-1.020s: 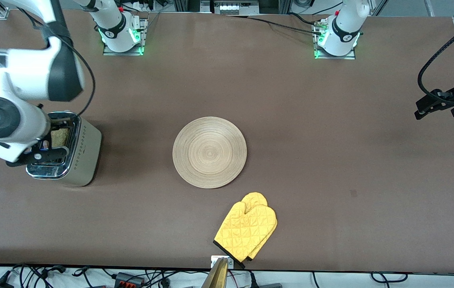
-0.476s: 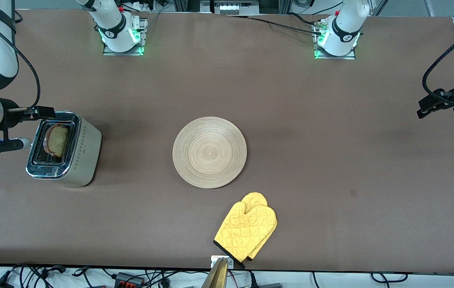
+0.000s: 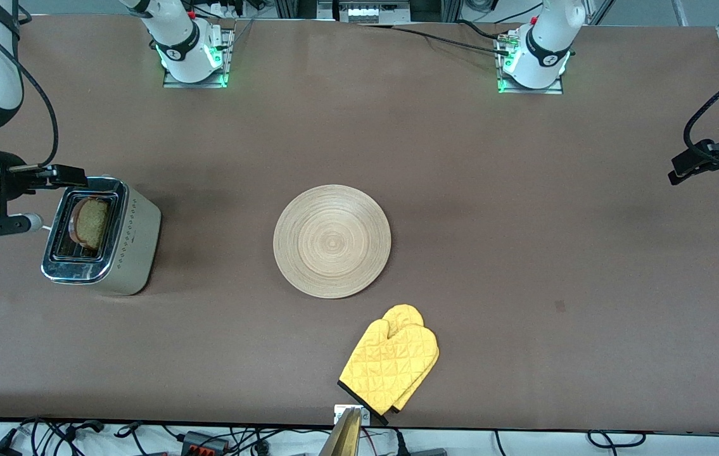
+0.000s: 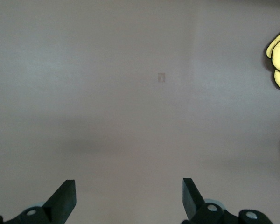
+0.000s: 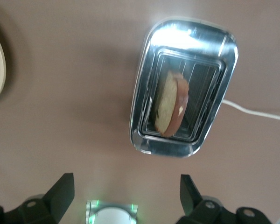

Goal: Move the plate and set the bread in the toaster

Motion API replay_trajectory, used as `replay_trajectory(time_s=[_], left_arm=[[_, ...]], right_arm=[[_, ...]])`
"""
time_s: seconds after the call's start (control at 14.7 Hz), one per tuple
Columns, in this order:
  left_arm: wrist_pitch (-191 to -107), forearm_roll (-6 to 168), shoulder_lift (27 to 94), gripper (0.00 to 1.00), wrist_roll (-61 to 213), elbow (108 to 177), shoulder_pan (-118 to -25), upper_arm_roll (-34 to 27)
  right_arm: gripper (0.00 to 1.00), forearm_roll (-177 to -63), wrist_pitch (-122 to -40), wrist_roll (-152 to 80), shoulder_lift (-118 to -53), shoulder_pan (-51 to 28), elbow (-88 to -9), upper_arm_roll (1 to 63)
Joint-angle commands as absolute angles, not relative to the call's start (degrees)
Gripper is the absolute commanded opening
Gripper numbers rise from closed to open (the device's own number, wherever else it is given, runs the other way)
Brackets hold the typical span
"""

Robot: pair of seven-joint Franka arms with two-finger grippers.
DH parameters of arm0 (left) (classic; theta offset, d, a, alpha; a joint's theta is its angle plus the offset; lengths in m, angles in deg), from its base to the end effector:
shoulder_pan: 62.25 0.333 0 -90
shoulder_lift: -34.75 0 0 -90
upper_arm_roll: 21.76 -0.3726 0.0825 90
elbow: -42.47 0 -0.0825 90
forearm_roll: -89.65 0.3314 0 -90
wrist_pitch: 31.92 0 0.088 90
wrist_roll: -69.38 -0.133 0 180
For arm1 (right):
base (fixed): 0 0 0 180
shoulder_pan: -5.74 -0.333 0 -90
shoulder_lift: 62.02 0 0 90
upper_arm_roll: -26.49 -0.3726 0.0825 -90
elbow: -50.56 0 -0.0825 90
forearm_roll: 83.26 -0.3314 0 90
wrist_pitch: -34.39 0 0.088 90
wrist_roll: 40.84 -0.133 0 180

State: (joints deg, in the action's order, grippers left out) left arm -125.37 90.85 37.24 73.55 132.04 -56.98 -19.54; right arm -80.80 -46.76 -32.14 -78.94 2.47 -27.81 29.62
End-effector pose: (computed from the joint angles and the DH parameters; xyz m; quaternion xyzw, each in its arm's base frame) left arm 0.5230 0.0311 0.6414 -0.9979 -0.0625 -0.0122 0.0095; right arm 0.5777 0.0003 0.5670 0.9891 0.0760 -0.1247 0.0202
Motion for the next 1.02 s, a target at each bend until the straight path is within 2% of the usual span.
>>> replay_trajectory(time_s=[0.0,0.27,0.41,0.61,0.95], left_arm=[[-124.2,89.7,37.7,1.00,73.1,130.7,-56.7,-19.5],[-124.2,89.7,37.7,1.00,73.1,130.7,-56.7,-19.5],[-124.1,89.7,37.7,1.00,73.1,130.7,-56.7,-19.5],[-124.0,89.7,37.7,1.00,73.1,130.7,-56.7,-19.5],[-123.9,89.7,37.7,1.00,73.1,130.8,-56.5,-19.5]], right_arm=[[1.00,-81.7,-53.7,-32.6,-70.6,2.7,-38.9,29.1],[1.00,-81.1,-60.9,-33.2,-63.9,2.7,-46.6,28.7],[1.00,-81.2,-58.1,-34.2,-62.4,2.8,-46.5,28.4],[1.00,-80.5,-58.2,-34.0,-62.1,3.5,-45.3,25.3],[1.00,-80.7,-58.2,-33.9,-63.4,3.5,-44.3,28.1]])
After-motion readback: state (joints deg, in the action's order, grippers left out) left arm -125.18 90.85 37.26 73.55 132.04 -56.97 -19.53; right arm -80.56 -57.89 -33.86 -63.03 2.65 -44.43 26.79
